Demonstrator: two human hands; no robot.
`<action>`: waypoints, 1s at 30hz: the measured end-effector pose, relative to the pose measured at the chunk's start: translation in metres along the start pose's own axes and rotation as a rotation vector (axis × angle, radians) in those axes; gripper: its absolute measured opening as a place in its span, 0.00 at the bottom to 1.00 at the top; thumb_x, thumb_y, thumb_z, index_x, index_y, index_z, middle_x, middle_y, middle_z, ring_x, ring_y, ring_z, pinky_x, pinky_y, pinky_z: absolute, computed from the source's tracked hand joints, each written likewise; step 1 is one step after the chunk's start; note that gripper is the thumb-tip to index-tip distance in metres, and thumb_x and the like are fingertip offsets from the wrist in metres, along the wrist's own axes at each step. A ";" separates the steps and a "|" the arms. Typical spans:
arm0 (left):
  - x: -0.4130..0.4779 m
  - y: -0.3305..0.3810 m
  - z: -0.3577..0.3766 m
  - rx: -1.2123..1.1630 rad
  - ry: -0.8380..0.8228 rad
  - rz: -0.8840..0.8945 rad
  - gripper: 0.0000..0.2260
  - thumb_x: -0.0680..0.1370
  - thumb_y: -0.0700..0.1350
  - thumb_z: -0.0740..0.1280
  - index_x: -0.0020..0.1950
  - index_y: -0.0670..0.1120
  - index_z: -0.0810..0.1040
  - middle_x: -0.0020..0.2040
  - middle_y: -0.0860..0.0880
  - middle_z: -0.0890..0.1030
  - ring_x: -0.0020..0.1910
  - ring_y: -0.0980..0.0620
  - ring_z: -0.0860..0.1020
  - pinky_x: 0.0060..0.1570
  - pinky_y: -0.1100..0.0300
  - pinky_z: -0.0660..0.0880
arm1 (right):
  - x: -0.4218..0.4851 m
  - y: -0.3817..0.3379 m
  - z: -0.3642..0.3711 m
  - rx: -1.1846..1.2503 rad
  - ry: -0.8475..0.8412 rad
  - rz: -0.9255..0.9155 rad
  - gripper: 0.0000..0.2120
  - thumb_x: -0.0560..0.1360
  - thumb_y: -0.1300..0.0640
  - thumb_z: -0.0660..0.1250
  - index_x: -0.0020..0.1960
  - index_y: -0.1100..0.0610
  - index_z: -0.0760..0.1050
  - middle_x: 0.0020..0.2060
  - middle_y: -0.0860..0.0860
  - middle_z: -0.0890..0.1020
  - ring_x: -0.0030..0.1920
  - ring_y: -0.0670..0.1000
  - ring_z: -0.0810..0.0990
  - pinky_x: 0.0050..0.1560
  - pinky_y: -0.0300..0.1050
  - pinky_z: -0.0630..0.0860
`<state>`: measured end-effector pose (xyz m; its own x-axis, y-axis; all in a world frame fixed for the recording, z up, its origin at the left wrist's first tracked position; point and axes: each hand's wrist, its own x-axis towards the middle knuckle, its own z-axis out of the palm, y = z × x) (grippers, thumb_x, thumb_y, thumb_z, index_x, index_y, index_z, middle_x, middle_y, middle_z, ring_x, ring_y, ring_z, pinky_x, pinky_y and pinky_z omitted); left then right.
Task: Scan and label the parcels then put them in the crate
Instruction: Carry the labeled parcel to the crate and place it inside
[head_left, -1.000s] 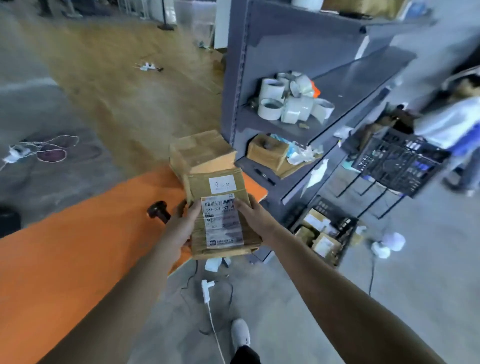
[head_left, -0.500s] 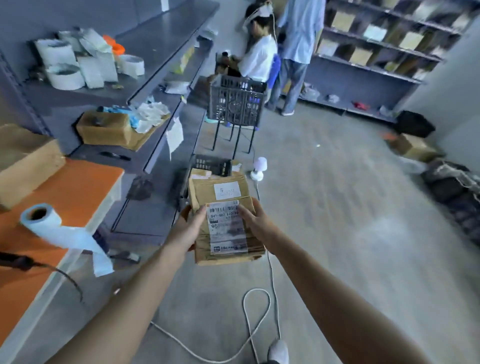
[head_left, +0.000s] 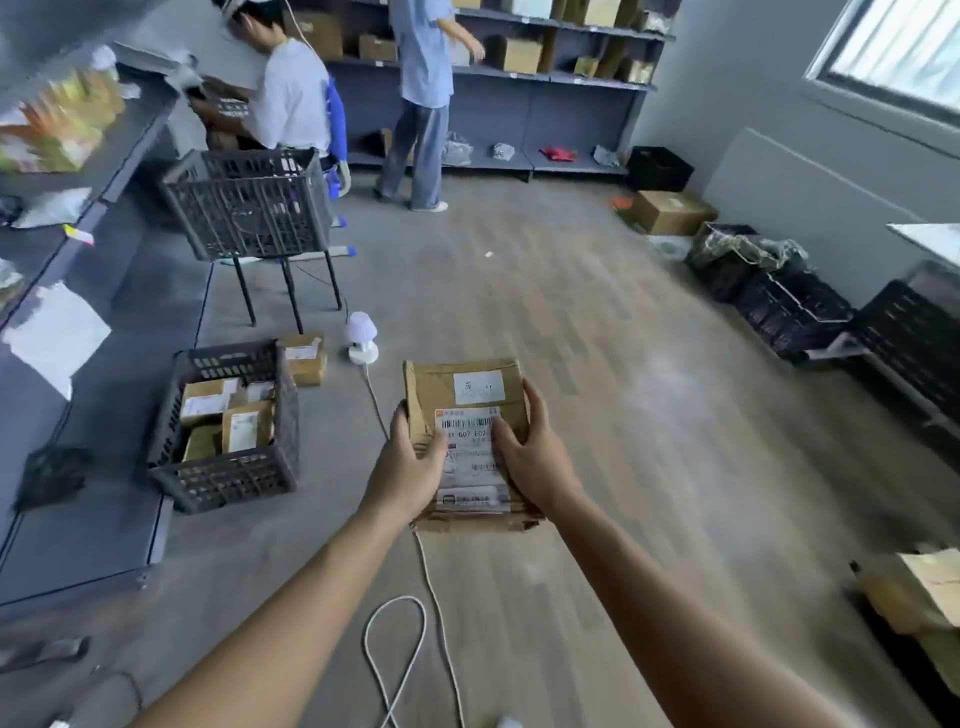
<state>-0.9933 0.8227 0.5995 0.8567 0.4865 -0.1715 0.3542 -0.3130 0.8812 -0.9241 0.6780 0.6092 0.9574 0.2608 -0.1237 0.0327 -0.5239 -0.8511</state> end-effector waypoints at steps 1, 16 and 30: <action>0.003 0.013 0.022 0.019 -0.010 0.026 0.25 0.80 0.51 0.63 0.76 0.51 0.59 0.66 0.52 0.76 0.63 0.48 0.76 0.55 0.61 0.70 | 0.009 0.010 -0.023 -0.006 0.023 0.002 0.30 0.80 0.48 0.62 0.78 0.43 0.53 0.60 0.51 0.81 0.58 0.54 0.80 0.54 0.44 0.73; 0.111 0.112 0.205 0.110 -0.170 0.125 0.31 0.80 0.52 0.63 0.78 0.54 0.51 0.67 0.50 0.75 0.61 0.49 0.77 0.58 0.56 0.73 | 0.141 0.099 -0.181 -0.029 0.115 0.121 0.30 0.81 0.48 0.61 0.79 0.43 0.52 0.65 0.52 0.79 0.60 0.55 0.79 0.54 0.44 0.72; 0.344 0.177 0.231 0.089 -0.071 0.072 0.35 0.79 0.55 0.62 0.79 0.54 0.45 0.72 0.47 0.70 0.66 0.44 0.73 0.60 0.53 0.72 | 0.399 0.039 -0.202 -0.073 0.024 0.037 0.29 0.80 0.51 0.63 0.78 0.44 0.55 0.64 0.50 0.79 0.55 0.50 0.79 0.50 0.39 0.68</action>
<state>-0.5498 0.7462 0.5945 0.9044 0.4023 -0.1423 0.3196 -0.4175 0.8506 -0.4828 0.5976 0.6300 0.9648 0.2216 -0.1416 0.0173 -0.5908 -0.8066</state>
